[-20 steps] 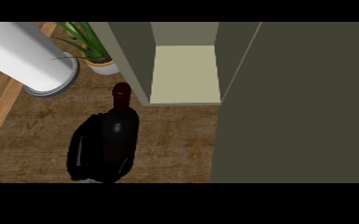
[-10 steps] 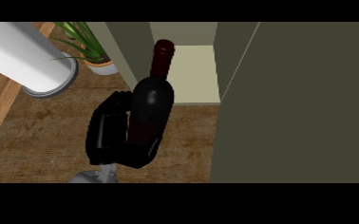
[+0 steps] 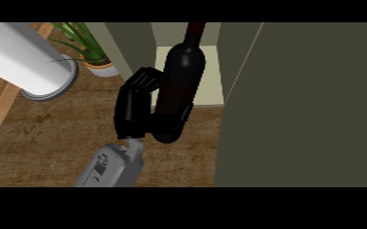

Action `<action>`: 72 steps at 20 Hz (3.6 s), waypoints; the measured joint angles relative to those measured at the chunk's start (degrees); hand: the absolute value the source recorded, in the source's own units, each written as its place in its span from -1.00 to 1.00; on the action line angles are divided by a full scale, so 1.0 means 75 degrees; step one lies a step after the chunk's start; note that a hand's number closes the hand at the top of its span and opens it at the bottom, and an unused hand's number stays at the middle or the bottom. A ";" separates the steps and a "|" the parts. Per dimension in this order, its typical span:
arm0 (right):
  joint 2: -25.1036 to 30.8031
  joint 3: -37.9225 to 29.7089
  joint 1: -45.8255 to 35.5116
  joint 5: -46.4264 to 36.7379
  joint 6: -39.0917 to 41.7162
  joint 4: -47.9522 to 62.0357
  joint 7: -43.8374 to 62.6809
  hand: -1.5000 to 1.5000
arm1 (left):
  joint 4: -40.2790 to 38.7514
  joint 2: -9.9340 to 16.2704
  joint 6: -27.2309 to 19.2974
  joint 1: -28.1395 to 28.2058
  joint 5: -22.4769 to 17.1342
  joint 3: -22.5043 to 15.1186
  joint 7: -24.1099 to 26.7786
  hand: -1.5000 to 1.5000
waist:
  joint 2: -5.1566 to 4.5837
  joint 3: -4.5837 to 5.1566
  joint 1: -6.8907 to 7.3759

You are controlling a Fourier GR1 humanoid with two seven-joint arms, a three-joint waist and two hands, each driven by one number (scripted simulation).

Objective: Pick up the wine, place it into the cabinet and close the cabinet

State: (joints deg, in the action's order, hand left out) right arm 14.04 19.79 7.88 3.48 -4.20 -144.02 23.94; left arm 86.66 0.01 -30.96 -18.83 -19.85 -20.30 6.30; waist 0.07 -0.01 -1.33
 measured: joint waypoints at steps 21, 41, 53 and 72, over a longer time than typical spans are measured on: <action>-0.0197 -0.0005 0.0149 0.0106 0.0324 -0.0008 -0.0001 -1.00 | -0.3809 -0.0001 -0.0494 -0.1284 -0.2133 -0.0773 0.2527 1.00 | -0.0026 0.0009 -0.0088; -0.0265 -0.0377 0.0528 0.0221 0.0784 0.0033 -0.0341 -1.00 | -0.6735 -0.0002 0.0062 -0.3635 -0.4045 -0.0162 0.3153 1.00 | -0.0047 0.0003 -0.0160; -0.0446 -0.0381 0.0541 0.0238 0.0901 0.0078 -0.0381 -1.00 | -0.8476 0.0138 -0.0166 -0.5157 -0.3738 0.0376 0.3027 1.00 | -0.0090 0.0007 -0.0141; -0.0625 -0.0064 0.0745 0.0219 0.1169 0.0083 -0.0569 -1.00 | -1.0542 0.0281 -0.1235 -0.6346 -0.2669 0.0254 0.2898 -1.00 | -0.0079 -0.0029 -0.0338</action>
State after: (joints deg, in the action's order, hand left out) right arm 9.35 19.31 13.46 5.13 4.57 -143.40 19.68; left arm 7.60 2.12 -40.22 -66.42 -39.86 -18.39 28.03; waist -0.52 -0.23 -3.87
